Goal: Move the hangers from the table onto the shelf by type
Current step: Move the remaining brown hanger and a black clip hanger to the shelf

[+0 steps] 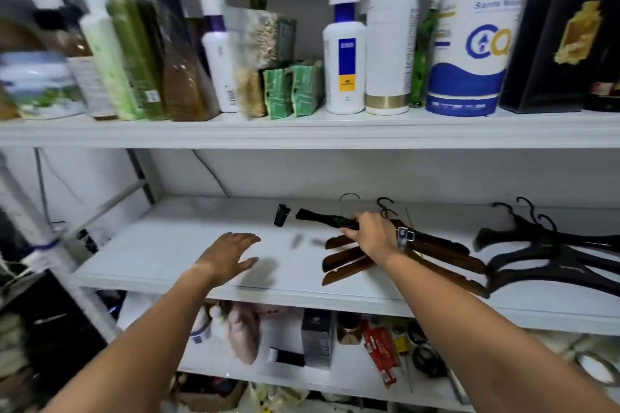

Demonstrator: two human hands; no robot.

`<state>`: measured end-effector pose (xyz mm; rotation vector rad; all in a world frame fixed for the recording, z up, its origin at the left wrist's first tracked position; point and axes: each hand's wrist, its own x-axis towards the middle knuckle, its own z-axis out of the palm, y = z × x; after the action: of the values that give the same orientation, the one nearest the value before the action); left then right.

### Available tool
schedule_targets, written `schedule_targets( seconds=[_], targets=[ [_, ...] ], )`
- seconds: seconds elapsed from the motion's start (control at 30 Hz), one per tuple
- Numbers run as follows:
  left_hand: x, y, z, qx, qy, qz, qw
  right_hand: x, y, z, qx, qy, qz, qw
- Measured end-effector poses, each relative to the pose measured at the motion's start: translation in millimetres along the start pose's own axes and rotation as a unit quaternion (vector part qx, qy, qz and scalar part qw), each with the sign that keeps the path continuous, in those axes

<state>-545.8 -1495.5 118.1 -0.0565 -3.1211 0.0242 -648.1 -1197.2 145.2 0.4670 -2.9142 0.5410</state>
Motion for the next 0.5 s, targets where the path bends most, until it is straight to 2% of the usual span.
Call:
schedule_targets(
  seconds=[0.27, 0.5],
  targets=[
    [-28.9, -62.2, -26.3, 0.004, 0.003, -0.027, 1.000, -11.5, -67.0, 46.7, -0.033, -0.031, -0.016, 0.999],
    [-29.4, -87.7, -8.8, -0.007, -0.020, -0.011, 1.000, -9.1, -93.1, 87.9, -0.070, -0.059, -0.025, 0.995]
  ],
)
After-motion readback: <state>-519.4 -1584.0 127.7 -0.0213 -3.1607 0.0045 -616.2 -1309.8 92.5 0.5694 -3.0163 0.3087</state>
